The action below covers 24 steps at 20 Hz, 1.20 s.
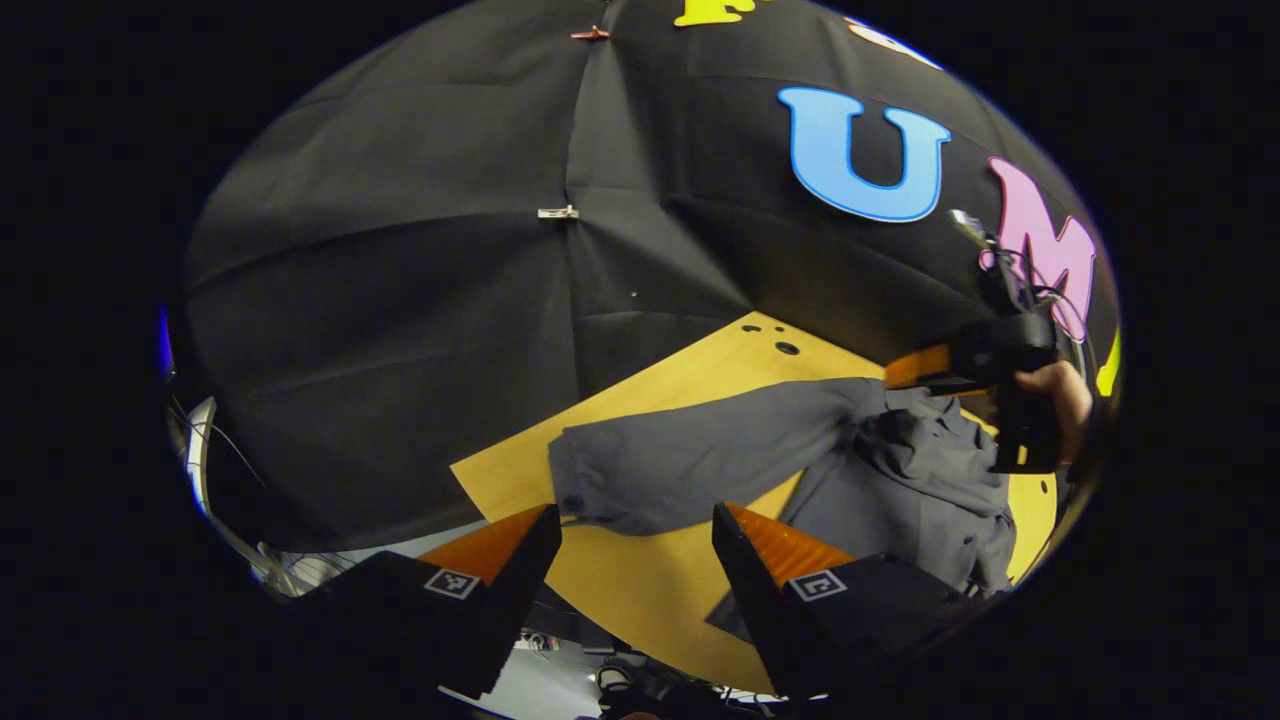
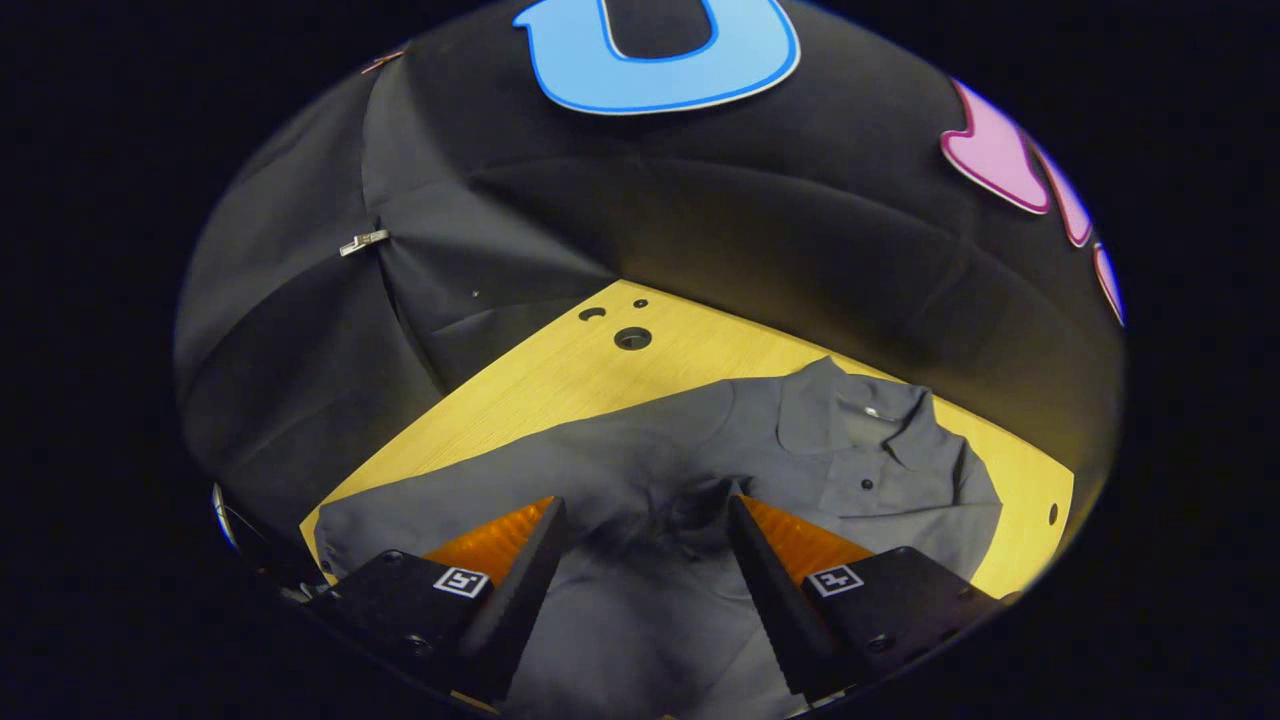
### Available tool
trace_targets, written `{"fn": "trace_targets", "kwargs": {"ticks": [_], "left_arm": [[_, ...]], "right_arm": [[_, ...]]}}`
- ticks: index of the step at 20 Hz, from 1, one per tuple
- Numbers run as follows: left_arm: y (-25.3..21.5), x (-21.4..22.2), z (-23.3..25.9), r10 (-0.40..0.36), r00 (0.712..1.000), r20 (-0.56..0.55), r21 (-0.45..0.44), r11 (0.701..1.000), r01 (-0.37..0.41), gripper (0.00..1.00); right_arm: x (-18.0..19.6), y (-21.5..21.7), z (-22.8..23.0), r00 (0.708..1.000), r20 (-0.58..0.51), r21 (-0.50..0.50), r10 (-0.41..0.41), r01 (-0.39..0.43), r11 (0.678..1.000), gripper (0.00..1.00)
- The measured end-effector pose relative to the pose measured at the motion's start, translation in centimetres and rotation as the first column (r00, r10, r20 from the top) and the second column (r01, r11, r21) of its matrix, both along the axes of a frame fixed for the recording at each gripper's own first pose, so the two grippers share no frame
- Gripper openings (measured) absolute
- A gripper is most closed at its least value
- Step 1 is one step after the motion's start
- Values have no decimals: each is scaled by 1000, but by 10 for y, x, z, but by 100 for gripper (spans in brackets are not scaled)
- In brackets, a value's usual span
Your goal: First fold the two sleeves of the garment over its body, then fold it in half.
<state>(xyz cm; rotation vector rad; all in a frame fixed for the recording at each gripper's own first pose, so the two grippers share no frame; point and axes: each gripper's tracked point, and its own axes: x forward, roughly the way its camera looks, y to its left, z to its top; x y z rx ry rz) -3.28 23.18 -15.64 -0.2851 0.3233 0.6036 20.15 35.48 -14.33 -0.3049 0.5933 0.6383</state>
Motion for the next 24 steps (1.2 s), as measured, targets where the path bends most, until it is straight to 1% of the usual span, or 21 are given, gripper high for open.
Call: {"fn": "trace_targets", "kwargs": {"ticks": [3,6,9,12,15,18,21,23,24], "left_arm": [[33,8,-19,44,999,-18,-27,999,-45,96],[64,25,-36,64,997,-42,-45,997,-66,96],[80,43,-50,47,997,-61,-76,996,-52,96],[91,64,-66,24,996,-85,-101,994,-33,96],[95,82,-77,0,994,-110,-117,993,-13,96],[96,97,-84,-24,991,-134,-115,993,9,96],[96,105,-94,-28,985,-169,-138,990,4,95],[97,105,-92,-14,983,-182,-127,992,-9,90],[97,108,-94,-21,983,-183,-120,993,-1,87]], "right_arm": [[-3,-35,22,998,37,12,-53,52,999,99],[-10,-76,39,992,51,34,-116,114,993,99],[-19,-123,55,979,69,58,-191,188,981,99],[-35,-178,66,956,79,78,-284,278,957,98],[-58,-236,73,915,63,122,-399,389,913,99],[-84,-303,75,860,66,128,-506,496,859,99],[-114,-358,79,803,55,144,-594,582,800,98],[-134,-391,81,764,45,161,-643,630,760,98],[-142,-405,81,747,34,172,-664,651,740,98]]}}
